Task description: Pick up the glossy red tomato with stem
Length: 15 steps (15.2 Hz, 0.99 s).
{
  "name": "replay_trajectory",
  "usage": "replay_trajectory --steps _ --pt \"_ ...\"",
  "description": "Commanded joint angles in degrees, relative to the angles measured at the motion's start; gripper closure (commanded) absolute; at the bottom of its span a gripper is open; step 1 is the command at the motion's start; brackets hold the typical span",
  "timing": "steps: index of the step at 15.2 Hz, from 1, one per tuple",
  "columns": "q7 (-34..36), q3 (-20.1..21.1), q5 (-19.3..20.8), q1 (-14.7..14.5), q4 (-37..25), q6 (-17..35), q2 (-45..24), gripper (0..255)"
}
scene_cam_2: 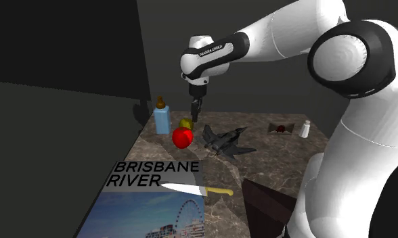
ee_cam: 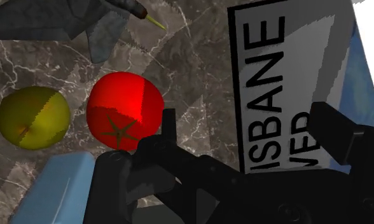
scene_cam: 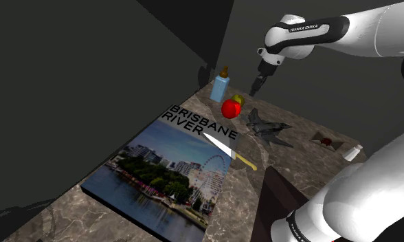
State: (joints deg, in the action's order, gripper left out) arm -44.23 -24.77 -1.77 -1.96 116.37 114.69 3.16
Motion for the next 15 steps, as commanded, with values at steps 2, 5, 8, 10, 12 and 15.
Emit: replay_trajectory --steps 2,5,8,10,12,15 --pt "-6.83 -1.24 -3.97 0.87 -5.75 0.64 -7.78 0" --pt "-12.63 -1.19 -7.86 2.57 -12.20 0.42 -15.51 0" --pt "-17.55 -0.30 -11.23 4.93 -19.62 -0.59 -23.25 0" --pt "-20.27 0.62 -13.06 6.74 -25.19 -1.68 -28.45 0" --pt "-22.54 1.71 -14.52 8.68 -31.38 -3.11 -33.76 0" --pt "-23.59 2.41 -15.25 9.57 -33.45 -2.59 -36.55 0"
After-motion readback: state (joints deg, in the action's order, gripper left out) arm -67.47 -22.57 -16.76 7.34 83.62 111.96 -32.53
